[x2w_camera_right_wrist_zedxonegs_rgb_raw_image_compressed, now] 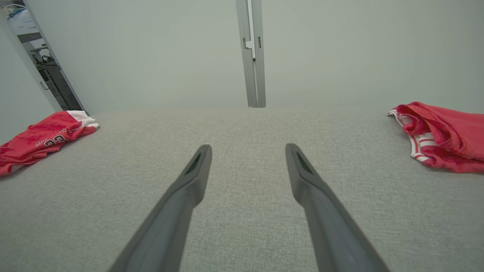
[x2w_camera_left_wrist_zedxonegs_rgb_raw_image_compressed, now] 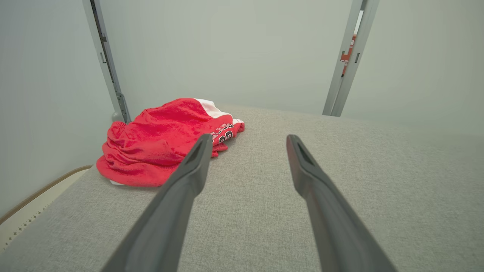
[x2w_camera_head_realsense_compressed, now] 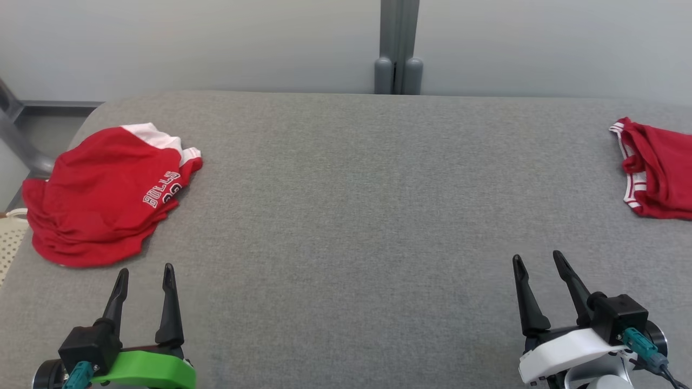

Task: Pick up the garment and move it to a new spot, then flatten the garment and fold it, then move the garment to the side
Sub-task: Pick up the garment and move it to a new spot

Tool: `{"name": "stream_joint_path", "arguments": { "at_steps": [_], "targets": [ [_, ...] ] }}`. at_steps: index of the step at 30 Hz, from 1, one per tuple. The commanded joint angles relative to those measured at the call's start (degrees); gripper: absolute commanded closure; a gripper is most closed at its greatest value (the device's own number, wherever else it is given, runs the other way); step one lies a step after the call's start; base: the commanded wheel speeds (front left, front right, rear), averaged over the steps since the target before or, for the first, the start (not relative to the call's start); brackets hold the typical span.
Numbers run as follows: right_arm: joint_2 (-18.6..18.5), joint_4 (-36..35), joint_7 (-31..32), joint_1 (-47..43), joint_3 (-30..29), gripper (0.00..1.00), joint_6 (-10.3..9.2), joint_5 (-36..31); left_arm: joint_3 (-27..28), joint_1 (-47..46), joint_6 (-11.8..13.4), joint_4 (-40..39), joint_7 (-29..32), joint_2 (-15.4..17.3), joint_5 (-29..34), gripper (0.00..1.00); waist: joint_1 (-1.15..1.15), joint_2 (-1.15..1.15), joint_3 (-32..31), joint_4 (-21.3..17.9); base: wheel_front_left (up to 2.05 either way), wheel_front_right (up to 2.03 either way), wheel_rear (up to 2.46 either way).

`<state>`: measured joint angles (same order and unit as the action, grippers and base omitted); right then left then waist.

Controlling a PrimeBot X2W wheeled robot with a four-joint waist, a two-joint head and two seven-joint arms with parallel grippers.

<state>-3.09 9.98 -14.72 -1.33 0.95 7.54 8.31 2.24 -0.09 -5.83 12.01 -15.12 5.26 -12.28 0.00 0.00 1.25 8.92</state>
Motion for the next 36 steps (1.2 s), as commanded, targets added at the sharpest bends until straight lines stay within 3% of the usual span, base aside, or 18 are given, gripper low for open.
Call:
{"name": "stream_joint_path", "arguments": {
  "at_steps": [1,21,29,36],
  "targets": [
    [-0.13,0.05,-0.18,0.54,-0.10,0.00,-0.12,0.17,0.18,-0.89,0.26,-0.02,-0.01,0.37,-0.20,0.00,0.00,0.00,1.07,2.99,0.00,0.00,0.00],
    [-0.51,-0.57,0.52,2.53,0.64,0.00,-0.12,-0.98,2.10,-1.28,0.86,-0.40,-0.01,-0.31,-1.10,0.00,0.00,0.00,4.19,16.46,0.00,0.00,0.00],
    [-0.62,-0.64,0.92,3.02,0.93,0.00,-0.12,-1.00,2.94,-1.01,0.59,0.02,-0.01,-0.71,-1.21,0.00,0.00,0.00,4.74,18.66,0.00,0.00,0.00],
    [-0.89,-0.48,1.07,3.25,1.63,0.00,-0.12,-0.67,3.95,-0.10,0.59,0.38,-0.01,-0.97,-0.77,0.00,0.00,0.00,4.59,17.67,0.00,0.00,0.00]
  ]
}}
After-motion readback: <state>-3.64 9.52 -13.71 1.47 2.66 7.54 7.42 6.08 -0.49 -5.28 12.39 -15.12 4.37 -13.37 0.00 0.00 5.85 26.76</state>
